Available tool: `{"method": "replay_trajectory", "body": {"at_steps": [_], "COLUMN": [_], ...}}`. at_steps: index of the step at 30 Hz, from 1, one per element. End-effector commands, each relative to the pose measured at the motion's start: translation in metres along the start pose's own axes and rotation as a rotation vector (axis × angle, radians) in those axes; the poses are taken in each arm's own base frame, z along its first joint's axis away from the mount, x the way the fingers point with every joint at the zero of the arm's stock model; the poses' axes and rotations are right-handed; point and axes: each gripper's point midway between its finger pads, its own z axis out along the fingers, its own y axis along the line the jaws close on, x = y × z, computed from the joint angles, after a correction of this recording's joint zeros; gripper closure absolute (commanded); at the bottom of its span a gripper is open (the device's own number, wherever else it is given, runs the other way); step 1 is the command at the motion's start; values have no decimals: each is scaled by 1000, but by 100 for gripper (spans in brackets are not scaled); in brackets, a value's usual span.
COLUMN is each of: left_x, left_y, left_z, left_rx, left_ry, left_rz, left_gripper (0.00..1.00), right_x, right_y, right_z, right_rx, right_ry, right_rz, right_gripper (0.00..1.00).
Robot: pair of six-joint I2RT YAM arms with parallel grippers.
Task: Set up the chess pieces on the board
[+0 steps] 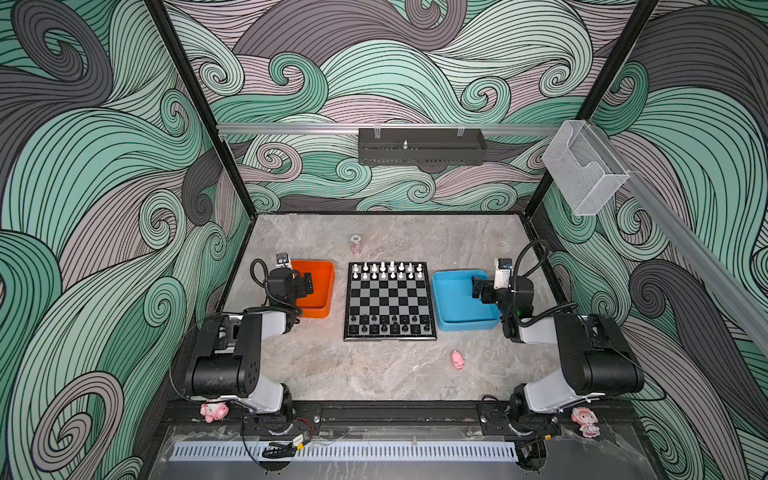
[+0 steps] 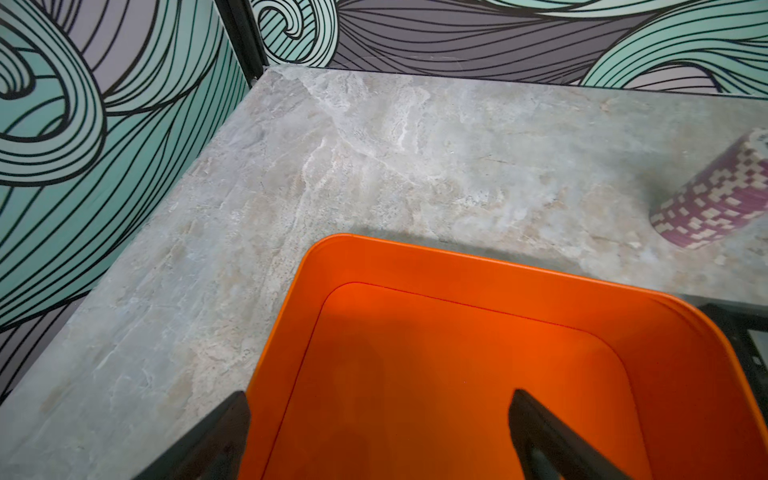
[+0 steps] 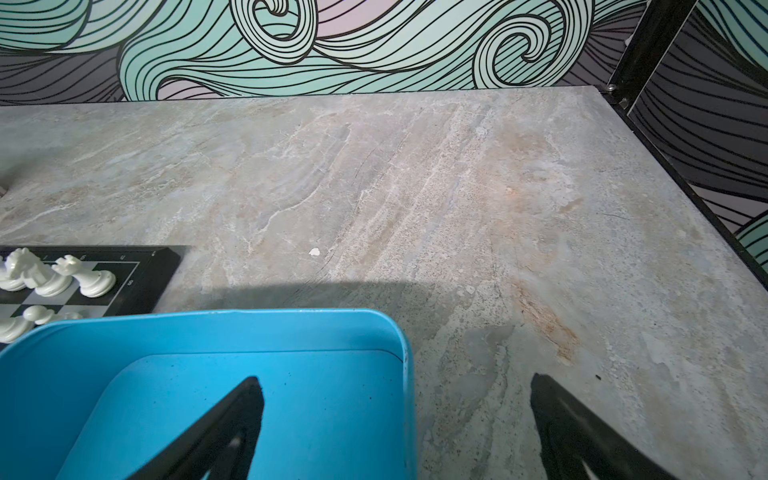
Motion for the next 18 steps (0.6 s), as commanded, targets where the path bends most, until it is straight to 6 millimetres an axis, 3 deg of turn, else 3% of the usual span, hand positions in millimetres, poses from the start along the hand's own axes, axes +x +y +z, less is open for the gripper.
{"method": "replay_trajectory", "body": {"at_steps": [1,18], "left_x": [-7,-6], "left_y": [-8,-12], "left_z": [2,1], "left_rx": [58,80], "left_ry": [-27,-35], "left_rz": [10,17], "left_gripper": [1,1], "right_x": [-17,-18], "right_y": [4,13], "right_z": [1,-1], "right_rx": [-21,-74], "right_ry": [-54,-64], "right_rz": [-21,-45], "right_gripper": [1,1]}}
